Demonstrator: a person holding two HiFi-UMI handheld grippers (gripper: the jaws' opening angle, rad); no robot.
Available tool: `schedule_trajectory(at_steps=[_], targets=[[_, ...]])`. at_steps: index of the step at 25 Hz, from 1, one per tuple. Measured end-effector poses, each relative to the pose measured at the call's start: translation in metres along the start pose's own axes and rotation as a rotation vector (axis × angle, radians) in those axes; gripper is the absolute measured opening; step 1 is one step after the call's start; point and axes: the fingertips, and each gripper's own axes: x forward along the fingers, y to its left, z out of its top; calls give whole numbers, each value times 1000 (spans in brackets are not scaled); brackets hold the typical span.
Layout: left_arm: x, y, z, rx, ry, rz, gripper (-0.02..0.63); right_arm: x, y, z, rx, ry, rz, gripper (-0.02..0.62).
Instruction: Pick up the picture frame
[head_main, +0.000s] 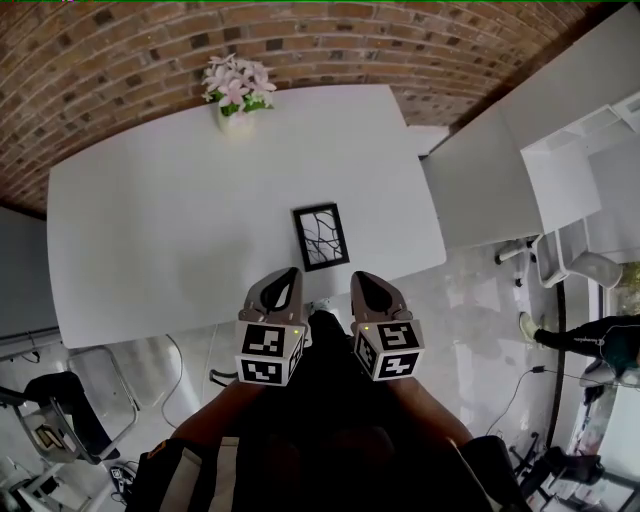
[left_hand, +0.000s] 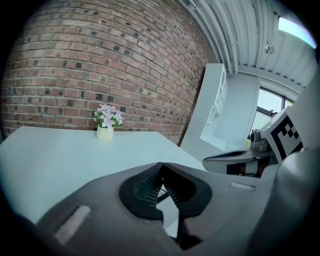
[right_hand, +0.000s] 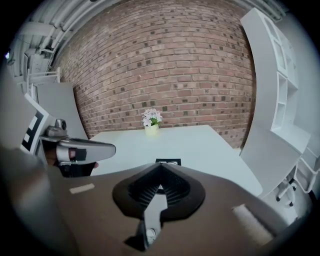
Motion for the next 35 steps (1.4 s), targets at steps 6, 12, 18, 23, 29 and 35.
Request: schedule_trajectory(at_steps=[6,12,18,23,29,35], targets=[[27,10,-20,-42,74,46,3,33,-10,-19,-11,116,52,2],[51,18,-45,-84,156,64,48,59,-22,-36,-11,196,96,62],[76,25,-73,-112,240,96,79,81,-39,-53,-14,261,109,67],[89,37,-93,-147,296,123,98,98,-41,-69,-4,320,142,87],[100,41,-105,-178,342,127,104,112,-46,-83,13,373,160,98],[110,36,-120,-176,391,117,138,120,-45,-90,20,404,183,110]])
